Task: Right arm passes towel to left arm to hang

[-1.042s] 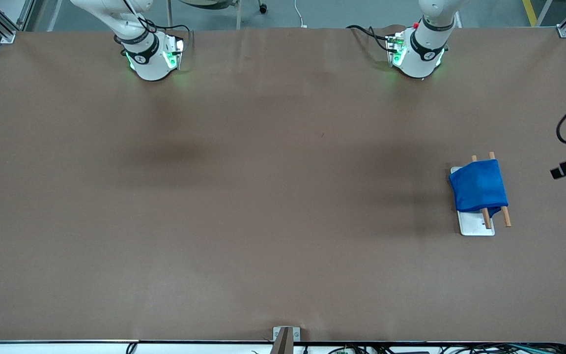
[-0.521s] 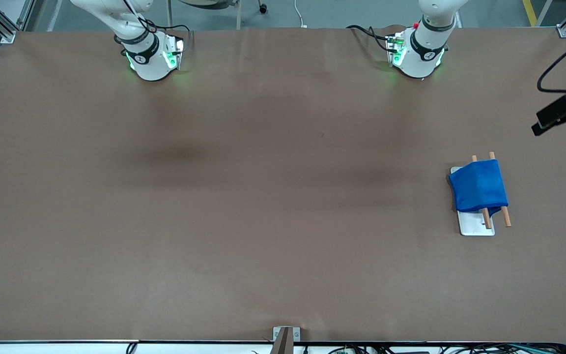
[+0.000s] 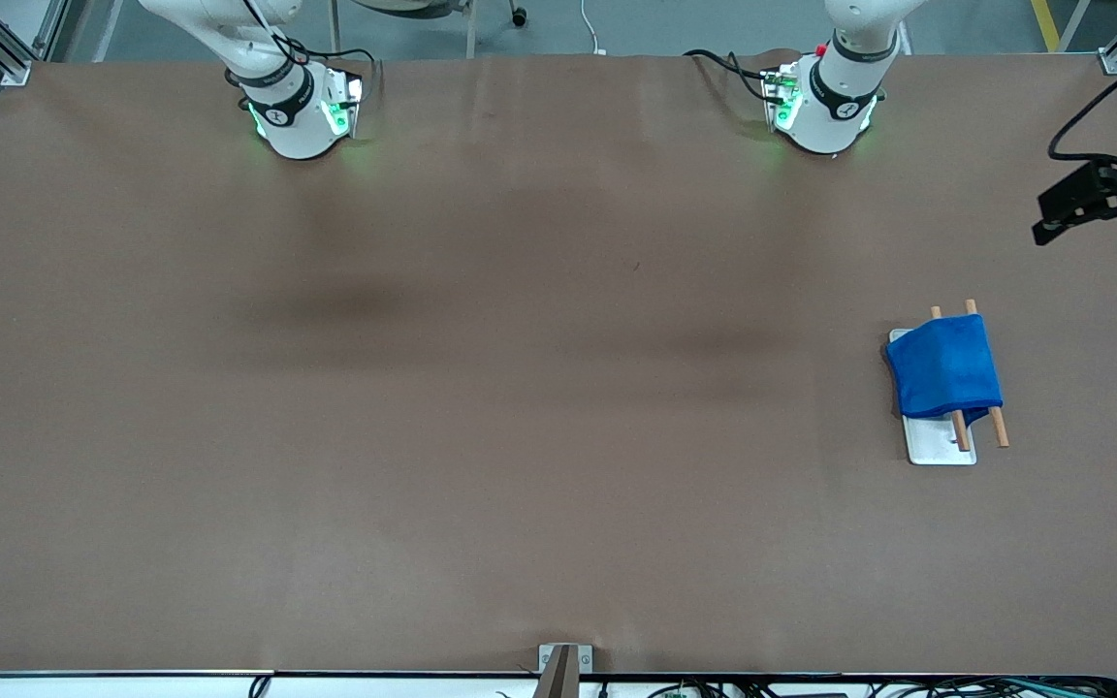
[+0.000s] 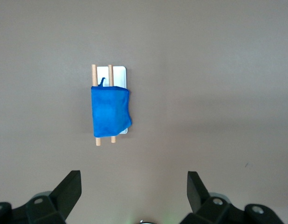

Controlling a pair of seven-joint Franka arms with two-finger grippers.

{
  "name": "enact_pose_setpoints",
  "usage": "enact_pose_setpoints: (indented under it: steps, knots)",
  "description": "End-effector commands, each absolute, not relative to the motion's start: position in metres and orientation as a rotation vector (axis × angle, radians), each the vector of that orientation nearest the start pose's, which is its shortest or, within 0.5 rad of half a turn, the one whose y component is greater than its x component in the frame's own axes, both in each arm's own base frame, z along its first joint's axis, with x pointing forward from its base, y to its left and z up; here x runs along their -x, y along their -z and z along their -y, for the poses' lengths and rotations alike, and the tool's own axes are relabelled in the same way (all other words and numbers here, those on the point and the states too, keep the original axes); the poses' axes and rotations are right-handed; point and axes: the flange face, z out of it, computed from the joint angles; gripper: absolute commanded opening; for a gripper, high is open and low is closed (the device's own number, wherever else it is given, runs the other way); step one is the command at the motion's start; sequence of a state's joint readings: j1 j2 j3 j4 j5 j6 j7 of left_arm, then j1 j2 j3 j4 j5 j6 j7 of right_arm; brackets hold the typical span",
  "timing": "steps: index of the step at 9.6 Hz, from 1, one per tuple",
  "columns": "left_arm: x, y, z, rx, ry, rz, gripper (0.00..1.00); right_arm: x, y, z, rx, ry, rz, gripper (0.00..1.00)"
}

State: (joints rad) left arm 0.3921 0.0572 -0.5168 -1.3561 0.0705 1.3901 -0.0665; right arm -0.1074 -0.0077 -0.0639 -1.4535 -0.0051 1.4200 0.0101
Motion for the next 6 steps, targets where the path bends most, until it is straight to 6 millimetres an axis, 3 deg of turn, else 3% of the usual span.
enact_pose_setpoints:
  steps: [1, 3, 5, 6]
  knots:
    - [-0.520, -0.661, 0.059, 3.130, -0.092, -0.066, 1.00, -0.526, -0.673, 0.095, 3.148, -0.049, -0.289, 1.00]
    - [-0.503, -0.657, 0.061, 3.139, -0.057, -0.056, 1.00, -0.526, -0.673, 0.095, 3.148, -0.049, -0.291, 1.00]
    - [-0.487, -0.655, 0.076, 3.117, -0.055, -0.095, 1.00, -0.526, -0.673, 0.095, 3.148, -0.049, -0.291, 1.00]
    - [-0.488, -0.653, 0.071, 3.114, -0.062, -0.104, 1.00, -0.526, -0.673, 0.095, 3.148, -0.049, -0.291, 1.00]
